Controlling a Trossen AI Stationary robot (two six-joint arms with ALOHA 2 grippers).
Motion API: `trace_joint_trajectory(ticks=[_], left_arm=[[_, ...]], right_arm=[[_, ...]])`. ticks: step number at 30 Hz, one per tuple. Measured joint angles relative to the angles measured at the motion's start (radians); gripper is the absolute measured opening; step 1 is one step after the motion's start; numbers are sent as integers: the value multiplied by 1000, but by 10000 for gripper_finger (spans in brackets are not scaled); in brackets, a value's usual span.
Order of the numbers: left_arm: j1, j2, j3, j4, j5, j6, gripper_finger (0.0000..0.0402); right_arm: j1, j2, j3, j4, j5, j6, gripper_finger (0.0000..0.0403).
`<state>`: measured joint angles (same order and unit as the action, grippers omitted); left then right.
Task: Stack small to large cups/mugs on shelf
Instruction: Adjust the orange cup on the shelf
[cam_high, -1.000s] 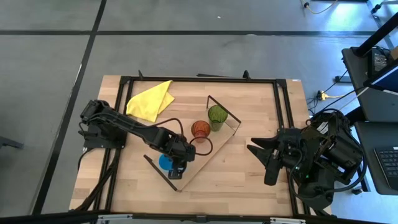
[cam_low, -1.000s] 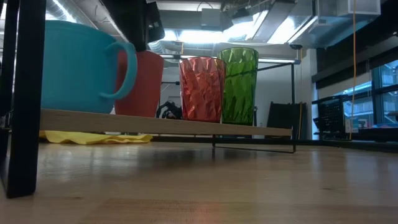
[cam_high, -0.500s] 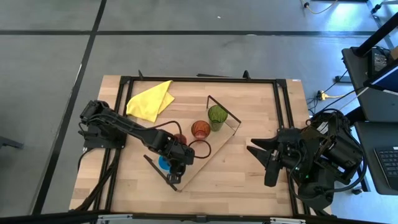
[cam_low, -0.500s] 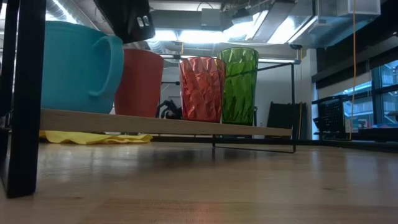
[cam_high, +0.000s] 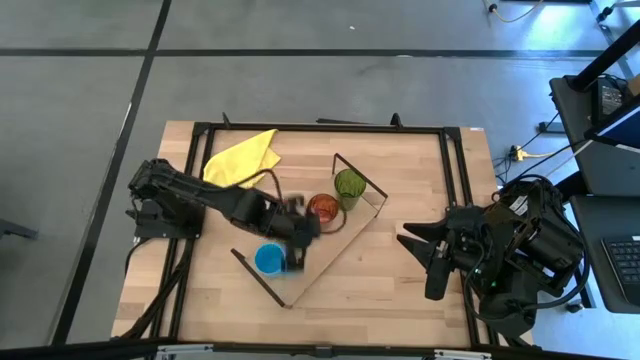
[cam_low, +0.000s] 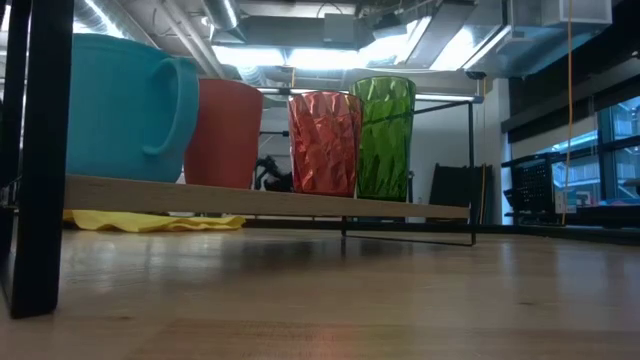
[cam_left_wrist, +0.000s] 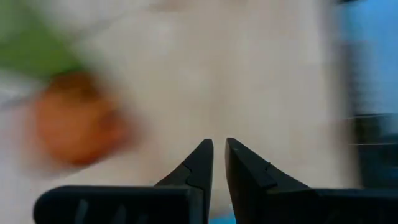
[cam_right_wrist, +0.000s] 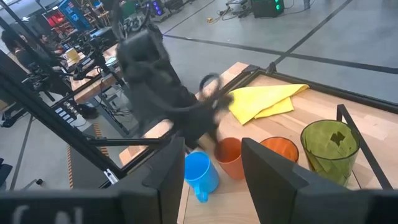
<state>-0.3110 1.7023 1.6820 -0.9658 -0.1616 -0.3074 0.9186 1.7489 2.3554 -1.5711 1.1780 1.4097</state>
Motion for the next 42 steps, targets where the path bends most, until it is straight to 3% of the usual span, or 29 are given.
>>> trace_joint_trajectory(ticks=[4,7,9,14,24,32,42], left_arm=[[78,-1,30,-311,-236,-37,37],[164,-1,4,-471,-267,-121,37],[216,0,-33,-468,-227,-146,37],[298,0,-126,-359,15,-164,37],[318,1,-280,-223,168,-259,37],[296,1,-302,-209,207,-294,37],[284,1,-302,-55,232,-322,37]], right_arm=[[0,0,0,0,-2,0,159],[0,0,0,0,-2,0,159],[0,0,0,0,-2,-1,159],[2,0,0,0,-2,-2,159],[15,0,0,0,-3,-2,159],[15,0,0,0,-2,-18,159],[15,0,0,0,-2,-31,159]])
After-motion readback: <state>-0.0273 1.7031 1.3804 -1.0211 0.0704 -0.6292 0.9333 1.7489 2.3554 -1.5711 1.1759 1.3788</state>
